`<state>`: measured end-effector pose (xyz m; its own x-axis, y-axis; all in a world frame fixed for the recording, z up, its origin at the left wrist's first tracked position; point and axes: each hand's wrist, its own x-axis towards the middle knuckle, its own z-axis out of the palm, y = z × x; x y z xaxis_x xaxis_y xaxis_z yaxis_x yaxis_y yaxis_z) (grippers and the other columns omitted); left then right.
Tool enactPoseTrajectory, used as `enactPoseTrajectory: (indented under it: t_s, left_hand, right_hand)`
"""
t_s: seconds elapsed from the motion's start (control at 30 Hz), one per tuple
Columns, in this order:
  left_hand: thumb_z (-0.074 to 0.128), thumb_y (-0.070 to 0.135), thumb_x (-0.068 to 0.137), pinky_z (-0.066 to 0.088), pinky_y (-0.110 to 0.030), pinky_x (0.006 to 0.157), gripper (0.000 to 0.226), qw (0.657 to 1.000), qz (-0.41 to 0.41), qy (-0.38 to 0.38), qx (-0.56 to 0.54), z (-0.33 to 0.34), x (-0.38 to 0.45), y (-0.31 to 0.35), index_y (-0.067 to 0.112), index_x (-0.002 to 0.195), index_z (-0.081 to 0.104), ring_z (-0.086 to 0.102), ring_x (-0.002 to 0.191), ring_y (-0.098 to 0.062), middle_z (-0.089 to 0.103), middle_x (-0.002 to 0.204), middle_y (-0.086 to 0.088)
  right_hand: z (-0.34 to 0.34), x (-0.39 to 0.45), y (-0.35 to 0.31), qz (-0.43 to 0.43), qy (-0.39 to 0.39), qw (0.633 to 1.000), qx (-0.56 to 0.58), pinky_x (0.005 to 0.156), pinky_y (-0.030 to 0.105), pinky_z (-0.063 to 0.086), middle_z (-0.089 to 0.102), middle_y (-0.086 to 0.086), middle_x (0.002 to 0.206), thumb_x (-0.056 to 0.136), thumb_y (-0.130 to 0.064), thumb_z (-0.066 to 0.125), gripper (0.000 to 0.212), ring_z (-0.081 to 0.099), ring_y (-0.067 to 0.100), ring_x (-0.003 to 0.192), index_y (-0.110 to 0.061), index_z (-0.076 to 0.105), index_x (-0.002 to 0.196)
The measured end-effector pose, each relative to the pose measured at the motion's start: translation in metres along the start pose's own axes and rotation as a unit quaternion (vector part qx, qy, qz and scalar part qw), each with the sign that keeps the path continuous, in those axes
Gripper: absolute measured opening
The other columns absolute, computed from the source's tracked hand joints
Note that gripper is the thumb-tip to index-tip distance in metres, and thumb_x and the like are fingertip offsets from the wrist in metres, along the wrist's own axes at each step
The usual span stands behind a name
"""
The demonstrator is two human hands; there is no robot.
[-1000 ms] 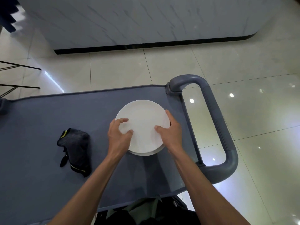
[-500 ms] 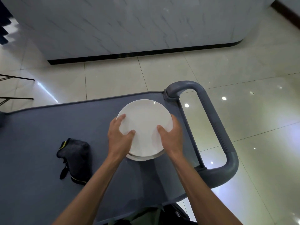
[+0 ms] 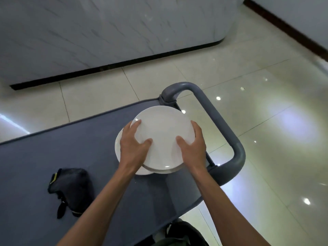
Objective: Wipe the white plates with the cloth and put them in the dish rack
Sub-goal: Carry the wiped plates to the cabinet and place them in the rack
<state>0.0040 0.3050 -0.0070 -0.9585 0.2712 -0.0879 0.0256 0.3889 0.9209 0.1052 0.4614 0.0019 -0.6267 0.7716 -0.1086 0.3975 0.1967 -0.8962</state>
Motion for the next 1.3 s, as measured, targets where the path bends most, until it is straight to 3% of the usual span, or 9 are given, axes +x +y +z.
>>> enactPoseTrajectory:
  t_s: [0.17, 0.27, 0.4, 0.63, 0.87, 0.97, 1.07, 1.2, 1.3]
  left_hand:
    - [0.078, 0.020, 0.081, 0.026, -0.024, 0.103, 0.069, 0.997, 0.046, -0.056, 0.022, 0.034, -0.011, 0.027, 0.035, 0.141, 0.049, 0.036, 0.125, -0.001, 0.041, 0.149, 0.015]
    - [0.078, 0.024, 0.082, 0.027, -0.022, 0.100, 0.068, 0.991, 0.086, -0.091, 0.038, 0.064, -0.024, 0.047, 0.035, 0.142, 0.047, 0.033, 0.120, 0.004, 0.040, 0.150, 0.015]
    - [0.077, 0.021, 0.083, 0.028, -0.021, 0.099, 0.070, 0.978, 0.145, -0.139, 0.057, 0.113, -0.050, 0.078, 0.030, 0.145, 0.045, 0.031, 0.119, 0.005, 0.039, 0.152, 0.009]
    - [0.076, 0.018, 0.084, 0.030, -0.019, 0.094, 0.071, 0.952, 0.186, -0.232, 0.069, 0.216, -0.131, 0.128, 0.030, 0.146, 0.043, 0.033, 0.124, -0.002, 0.037, 0.151, 0.007]
    - [0.075, 0.016, 0.082, 0.031, -0.025, 0.101, 0.072, 0.915, 0.239, -0.313, 0.091, 0.325, -0.226, 0.169, 0.020, 0.147, 0.046, 0.039, 0.137, -0.018, 0.040, 0.152, -0.002]
    - [0.076, 0.013, 0.080, 0.034, -0.024, 0.098, 0.070, 0.898, 0.261, -0.346, 0.081, 0.365, -0.266, 0.184, 0.018, 0.145, 0.050, 0.042, 0.123, -0.008, 0.045, 0.147, -0.001]
    - [0.077, 0.010, 0.079, 0.032, -0.007, 0.088, 0.069, 0.876, 0.273, -0.391, 0.065, 0.401, -0.303, 0.195, 0.019, 0.142, 0.052, 0.039, 0.115, 0.003, 0.045, 0.145, 0.004]
    - [0.078, 0.011, 0.078, 0.035, -0.015, 0.093, 0.068, 0.842, 0.283, -0.456, 0.058, 0.447, -0.345, 0.204, 0.019, 0.141, 0.054, 0.043, 0.121, -0.004, 0.044, 0.148, 0.006]
    - [0.078, 0.011, 0.078, 0.034, -0.013, 0.089, 0.066, 0.807, 0.296, -0.507, 0.063, 0.488, -0.378, 0.206, 0.019, 0.139, 0.055, 0.045, 0.126, -0.009, 0.045, 0.145, 0.007]
  right_hand:
    - [-0.040, -0.011, 0.010, 0.019, 0.081, 0.996, 0.019, 0.106, 0.034, 0.044, 0.044, -0.021, 0.141, 0.092, -0.034, 0.068, 0.063, 0.045, 0.006, 0.125, -0.041, 0.032, 0.144]
    - [-0.074, -0.019, 0.018, 0.031, 0.160, 0.986, 0.024, 0.095, 0.022, 0.046, 0.042, -0.037, 0.129, 0.091, -0.036, 0.069, 0.065, 0.045, -0.006, 0.114, -0.042, 0.034, 0.146]
    - [-0.135, -0.025, 0.039, 0.026, 0.177, 0.984, 0.016, 0.100, 0.026, 0.037, 0.038, -0.018, 0.150, 0.091, -0.027, 0.066, 0.069, 0.037, 0.002, 0.123, -0.044, 0.031, 0.147]
    - [-0.256, -0.064, 0.097, 0.048, 0.254, 0.962, 0.084, 0.090, 0.001, 0.026, 0.036, -0.028, 0.147, 0.088, -0.024, 0.067, 0.073, 0.035, -0.023, 0.118, -0.043, 0.033, 0.149]
    - [-0.378, -0.107, 0.163, 0.082, 0.341, 0.932, 0.090, 0.079, -0.007, 0.029, 0.034, -0.031, 0.141, 0.088, -0.026, 0.065, 0.071, 0.033, -0.026, 0.115, -0.039, 0.033, 0.150]
    - [-0.424, -0.130, 0.186, 0.095, 0.385, 0.913, 0.093, 0.076, -0.010, 0.029, 0.035, -0.032, 0.138, 0.087, -0.026, 0.066, 0.071, 0.035, -0.025, 0.113, -0.039, 0.035, 0.149]
    - [-0.461, -0.155, 0.206, 0.112, 0.428, 0.892, 0.090, 0.076, -0.011, 0.028, 0.037, -0.031, 0.137, 0.086, -0.024, 0.067, 0.071, 0.029, -0.036, 0.109, -0.039, 0.036, 0.148]
    - [-0.501, -0.185, 0.231, 0.145, 0.483, 0.859, 0.089, 0.079, -0.007, 0.032, 0.042, -0.025, 0.140, 0.086, -0.022, 0.070, 0.070, 0.041, -0.020, 0.112, -0.038, 0.039, 0.147]
    - [-0.527, -0.207, 0.254, 0.183, 0.526, 0.825, 0.091, 0.089, 0.009, 0.035, 0.043, -0.017, 0.145, 0.087, -0.024, 0.070, 0.070, 0.043, -0.002, 0.119, -0.038, 0.037, 0.147]
